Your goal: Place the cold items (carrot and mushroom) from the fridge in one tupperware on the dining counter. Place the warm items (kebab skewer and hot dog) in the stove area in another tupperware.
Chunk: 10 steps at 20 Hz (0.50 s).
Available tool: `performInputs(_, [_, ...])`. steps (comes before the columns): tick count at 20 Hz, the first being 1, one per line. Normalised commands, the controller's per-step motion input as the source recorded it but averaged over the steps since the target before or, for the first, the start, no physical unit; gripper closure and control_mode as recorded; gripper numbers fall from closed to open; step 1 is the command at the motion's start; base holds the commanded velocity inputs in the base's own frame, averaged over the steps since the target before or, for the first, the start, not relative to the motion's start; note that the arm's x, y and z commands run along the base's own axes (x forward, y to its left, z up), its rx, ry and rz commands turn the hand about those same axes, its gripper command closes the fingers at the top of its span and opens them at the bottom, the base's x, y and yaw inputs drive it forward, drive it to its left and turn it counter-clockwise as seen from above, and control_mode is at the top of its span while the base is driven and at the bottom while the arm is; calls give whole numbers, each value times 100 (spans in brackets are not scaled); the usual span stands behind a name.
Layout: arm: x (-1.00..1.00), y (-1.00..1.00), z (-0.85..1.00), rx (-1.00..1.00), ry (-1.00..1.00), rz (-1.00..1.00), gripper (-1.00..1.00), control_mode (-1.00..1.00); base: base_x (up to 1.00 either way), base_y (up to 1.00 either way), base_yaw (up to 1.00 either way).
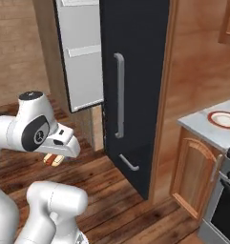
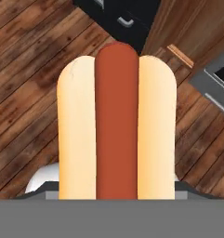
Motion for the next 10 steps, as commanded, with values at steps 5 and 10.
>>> performInputs(5, [0, 0, 0, 0, 0, 0, 100, 100, -61, 6, 71])
performInputs(10, [0, 0, 0, 0, 0, 0, 100, 100, -30, 21, 65])
